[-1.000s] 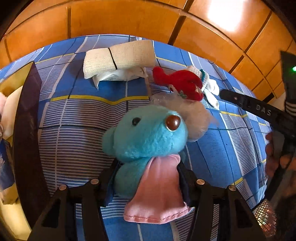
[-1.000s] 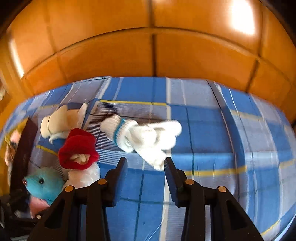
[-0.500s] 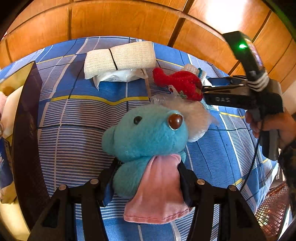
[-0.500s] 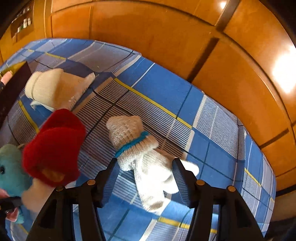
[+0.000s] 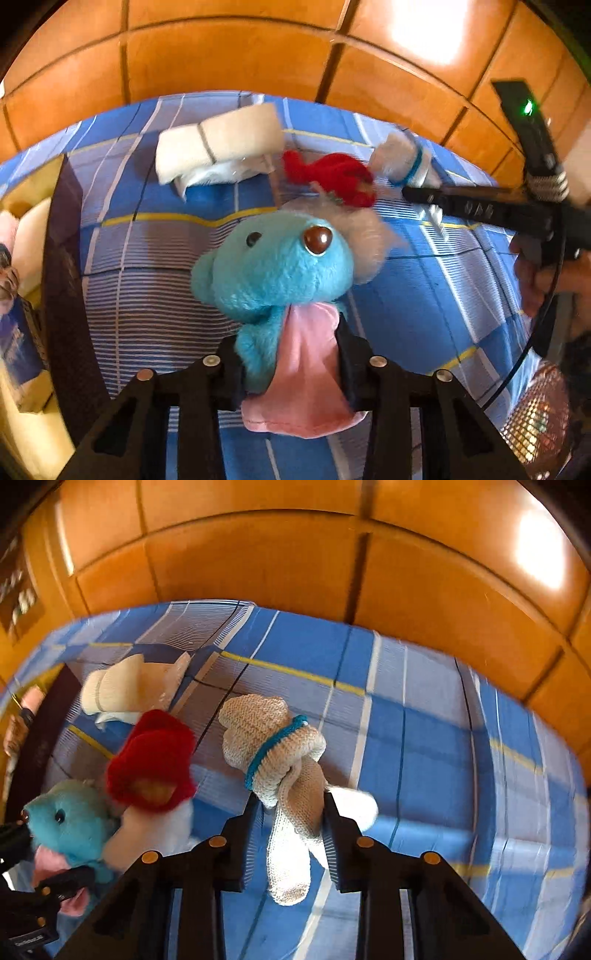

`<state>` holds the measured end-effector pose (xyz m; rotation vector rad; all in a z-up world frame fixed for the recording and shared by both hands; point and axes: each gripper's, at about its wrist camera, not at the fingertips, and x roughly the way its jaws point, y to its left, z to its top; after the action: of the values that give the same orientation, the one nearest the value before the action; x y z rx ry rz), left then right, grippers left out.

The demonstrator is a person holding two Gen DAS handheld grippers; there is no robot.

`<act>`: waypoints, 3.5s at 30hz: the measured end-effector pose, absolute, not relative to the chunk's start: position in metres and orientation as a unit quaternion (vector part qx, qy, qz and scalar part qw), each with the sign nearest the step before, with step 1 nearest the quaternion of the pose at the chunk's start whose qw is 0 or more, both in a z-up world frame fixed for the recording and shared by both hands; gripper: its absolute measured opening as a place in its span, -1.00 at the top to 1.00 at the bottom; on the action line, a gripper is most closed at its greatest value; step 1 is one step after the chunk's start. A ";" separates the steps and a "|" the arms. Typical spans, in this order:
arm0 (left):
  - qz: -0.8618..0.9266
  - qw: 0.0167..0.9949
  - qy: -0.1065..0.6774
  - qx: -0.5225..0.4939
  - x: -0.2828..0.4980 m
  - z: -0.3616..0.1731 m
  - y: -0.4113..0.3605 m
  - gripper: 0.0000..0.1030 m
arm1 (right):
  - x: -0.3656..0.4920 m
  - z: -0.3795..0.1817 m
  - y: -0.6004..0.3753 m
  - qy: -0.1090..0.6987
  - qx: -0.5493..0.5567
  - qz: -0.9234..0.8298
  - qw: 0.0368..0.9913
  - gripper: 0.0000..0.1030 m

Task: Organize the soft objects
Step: 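Carry the teal bear into the gold tray and open the left tool, then carry the white knit glove into the gold tray and open the right tool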

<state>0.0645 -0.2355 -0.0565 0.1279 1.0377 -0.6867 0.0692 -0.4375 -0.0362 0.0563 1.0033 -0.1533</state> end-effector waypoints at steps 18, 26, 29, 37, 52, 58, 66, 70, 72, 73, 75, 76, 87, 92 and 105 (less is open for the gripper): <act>-0.295 0.852 0.429 -0.054 0.069 0.051 -0.090 0.32 | 0.050 -0.059 -0.428 0.485 0.021 -0.099 0.869 0.41; -0.188 0.863 0.463 -0.071 0.141 0.030 -0.020 0.32 | 0.049 -0.060 -0.427 0.485 0.021 -0.100 0.869 0.40; -0.191 0.857 0.474 -0.064 0.162 0.016 -0.023 0.32 | 0.049 -0.060 -0.428 0.485 0.019 -0.099 0.869 0.39; -0.170 0.845 0.506 -0.046 0.191 -0.019 -0.030 0.27 | 0.049 -0.061 -0.427 0.485 0.013 -0.099 0.869 0.38; -0.147 0.857 0.493 -0.024 0.187 -0.019 -0.037 -0.48 | 0.050 -0.061 -0.426 0.485 0.006 -0.100 0.869 0.38; -0.136 0.865 0.481 -0.029 0.179 -0.008 -0.022 -0.51 | 0.049 -0.061 -0.426 0.485 0.004 -0.101 0.869 0.38; -0.112 0.883 0.454 -0.048 0.153 0.007 0.002 -0.51 | 0.050 -0.061 -0.425 0.485 -0.001 -0.104 0.868 0.38; -0.092 0.890 0.444 -0.044 0.136 0.008 0.012 -0.51 | 0.050 -0.061 -0.423 0.485 -0.005 -0.107 0.868 0.38; -0.080 0.892 0.444 -0.037 0.130 0.005 0.014 -0.51 | 0.049 -0.061 -0.422 0.485 -0.007 -0.109 0.868 0.38; -0.071 0.892 0.446 -0.034 0.128 0.003 0.017 -0.51 | 0.049 -0.061 -0.422 0.485 -0.008 -0.109 0.868 0.38; -0.060 0.892 0.445 -0.039 0.123 0.001 0.022 -0.51 | 0.049 -0.061 -0.422 0.485 -0.008 -0.110 0.868 0.38; -0.056 0.893 0.445 -0.041 0.121 0.000 0.024 -0.51 | 0.049 -0.061 -0.422 0.484 -0.009 -0.111 0.868 0.38; -0.037 0.917 0.396 -0.027 0.078 0.020 0.037 -0.51 | 0.048 -0.060 -0.422 0.483 0.010 -0.128 0.866 0.40; -0.038 0.922 0.385 -0.027 0.059 0.022 0.036 -0.52 | 0.049 -0.060 -0.419 0.487 0.006 -0.136 0.863 0.40; -0.039 0.921 0.388 -0.020 0.045 0.012 0.034 -0.52 | 0.038 -0.045 -0.419 0.471 0.094 -0.127 0.868 0.42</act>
<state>0.0455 0.0339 0.0117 -0.0406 0.7961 -0.0808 0.0378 -0.4188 -0.0449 0.1963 0.9868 -0.2659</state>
